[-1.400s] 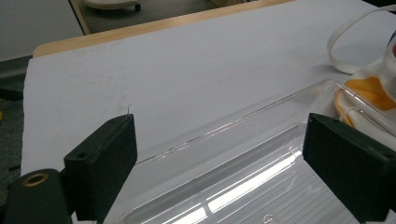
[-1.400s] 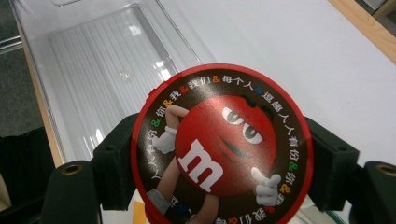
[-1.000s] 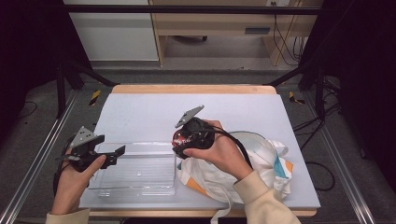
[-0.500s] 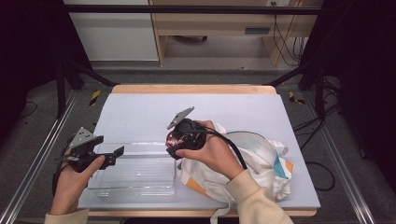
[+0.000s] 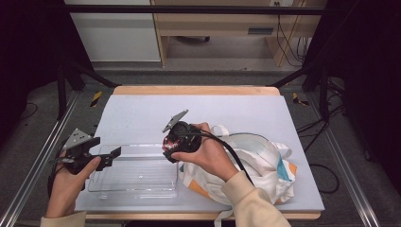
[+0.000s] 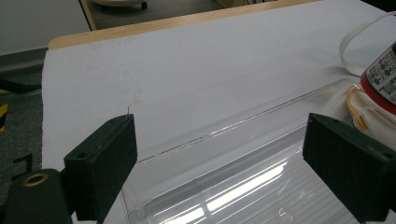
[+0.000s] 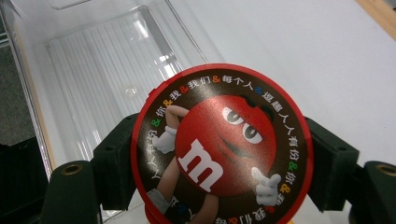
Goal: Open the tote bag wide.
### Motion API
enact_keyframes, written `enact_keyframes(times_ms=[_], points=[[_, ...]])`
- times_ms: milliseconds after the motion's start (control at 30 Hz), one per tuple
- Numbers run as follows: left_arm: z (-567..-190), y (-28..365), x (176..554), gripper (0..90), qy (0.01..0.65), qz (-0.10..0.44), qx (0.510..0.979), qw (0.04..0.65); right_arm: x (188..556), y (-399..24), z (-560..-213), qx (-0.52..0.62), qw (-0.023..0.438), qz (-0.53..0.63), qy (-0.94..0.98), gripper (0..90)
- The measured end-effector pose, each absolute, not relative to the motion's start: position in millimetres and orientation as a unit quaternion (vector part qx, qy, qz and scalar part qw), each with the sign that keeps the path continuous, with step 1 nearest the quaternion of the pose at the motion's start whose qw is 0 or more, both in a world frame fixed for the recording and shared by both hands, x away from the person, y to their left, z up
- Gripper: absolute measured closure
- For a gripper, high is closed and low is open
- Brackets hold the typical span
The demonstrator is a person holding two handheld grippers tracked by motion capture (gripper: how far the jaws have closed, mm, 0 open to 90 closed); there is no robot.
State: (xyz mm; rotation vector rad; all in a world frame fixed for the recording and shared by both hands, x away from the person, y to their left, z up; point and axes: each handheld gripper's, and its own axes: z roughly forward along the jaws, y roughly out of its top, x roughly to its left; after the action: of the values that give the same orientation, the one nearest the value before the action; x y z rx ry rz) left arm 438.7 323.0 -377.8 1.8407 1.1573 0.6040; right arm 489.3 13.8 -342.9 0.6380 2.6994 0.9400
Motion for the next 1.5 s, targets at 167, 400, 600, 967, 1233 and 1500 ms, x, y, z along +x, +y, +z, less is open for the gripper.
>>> enact_keyframes(times_ms=[167, 400, 600, 967, 1233, 1500], points=[[-377, 324, 438, 10.2, 0.464, 0.243, 0.737, 0.429, 488, 19, -346, 0.215, 0.102, 0.32, 0.917, 25.7], [-377, 324, 438, 10.2, 0.463, 0.242, 0.737, 0.429, 486, 23, -348, 0.207, 0.1, 0.32, 0.919, 25.7], [-377, 325, 438, 10.3, 0.464, 0.242, 0.736, 0.429, 486, 25, -350, 0.207, 0.092, 0.32, 0.92, 25.7], [-376, 327, 438, 10.3, 0.466, 0.243, 0.734, 0.431, 481, 31, -350, 0.202, 0.089, 0.325, 0.92, 25.7], [-375, 331, 438, 10.4, 0.468, 0.244, 0.731, 0.432, 476, 36, -352, 0.195, 0.085, 0.33, 0.92, 25.7], [-375, 332, 438, 10.4, 0.469, 0.243, 0.731, 0.433, 475, 40, -356, 0.193, 0.083, 0.327, 0.921, 25.6]])
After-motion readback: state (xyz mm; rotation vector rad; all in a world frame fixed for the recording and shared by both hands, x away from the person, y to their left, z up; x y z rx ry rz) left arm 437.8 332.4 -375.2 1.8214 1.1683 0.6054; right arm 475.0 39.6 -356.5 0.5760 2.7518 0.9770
